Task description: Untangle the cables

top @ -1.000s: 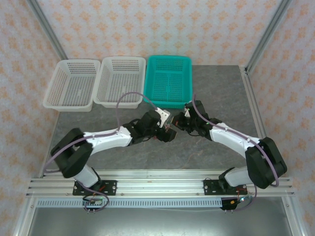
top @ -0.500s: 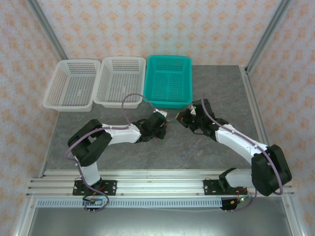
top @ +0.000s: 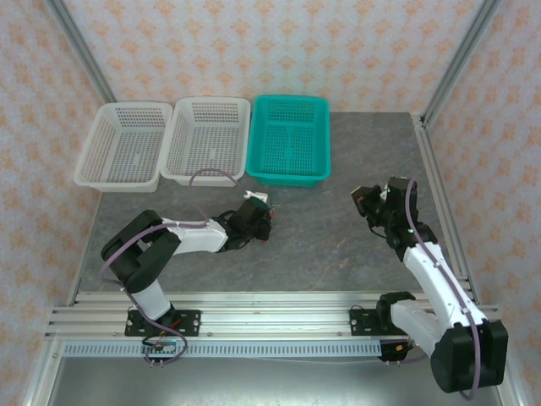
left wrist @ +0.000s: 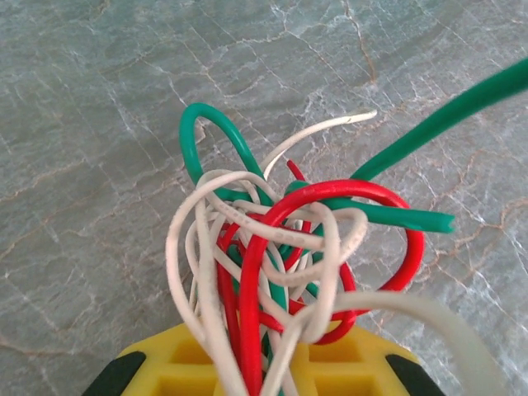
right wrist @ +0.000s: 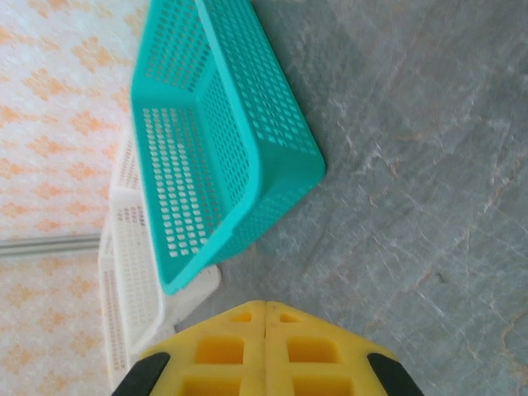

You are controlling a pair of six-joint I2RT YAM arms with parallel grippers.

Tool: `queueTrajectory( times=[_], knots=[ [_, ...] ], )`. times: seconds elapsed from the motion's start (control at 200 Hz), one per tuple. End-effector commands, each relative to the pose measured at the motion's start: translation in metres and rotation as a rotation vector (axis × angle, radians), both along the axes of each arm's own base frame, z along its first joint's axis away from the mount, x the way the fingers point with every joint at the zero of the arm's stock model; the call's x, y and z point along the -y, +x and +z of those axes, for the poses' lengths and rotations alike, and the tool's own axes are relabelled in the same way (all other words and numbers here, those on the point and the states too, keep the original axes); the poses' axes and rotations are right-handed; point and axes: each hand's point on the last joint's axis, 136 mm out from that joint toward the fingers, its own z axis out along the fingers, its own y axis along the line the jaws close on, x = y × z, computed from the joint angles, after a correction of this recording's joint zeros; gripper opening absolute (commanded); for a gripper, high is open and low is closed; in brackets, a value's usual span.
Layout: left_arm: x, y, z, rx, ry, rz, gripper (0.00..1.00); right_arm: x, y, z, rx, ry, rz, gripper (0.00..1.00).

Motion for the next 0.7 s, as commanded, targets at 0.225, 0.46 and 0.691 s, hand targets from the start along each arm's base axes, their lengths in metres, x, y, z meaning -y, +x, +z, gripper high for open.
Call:
queueTrajectory(
  times=[0.225, 0.46, 0.691],
  knots=[
    [0.051, -0.047, 0.019, -0.013, -0.08, -0.313, 0.06, -0.116, -0.028, 0.006, 0.171, -0.14, 0.549, 0.33],
    [0.057, -0.049, 0.017, -0.041, -0.056, -0.359, 0.06, -0.161, -0.038, 0.003, 0.269, -0.085, 0.743, 0.53],
    [0.057, -0.052, 0.017, -0.045, -0.069, -0.361, 0.06, -0.163, -0.031, -0.013, 0.235, -0.114, 0.726, 0.48]
  ],
)
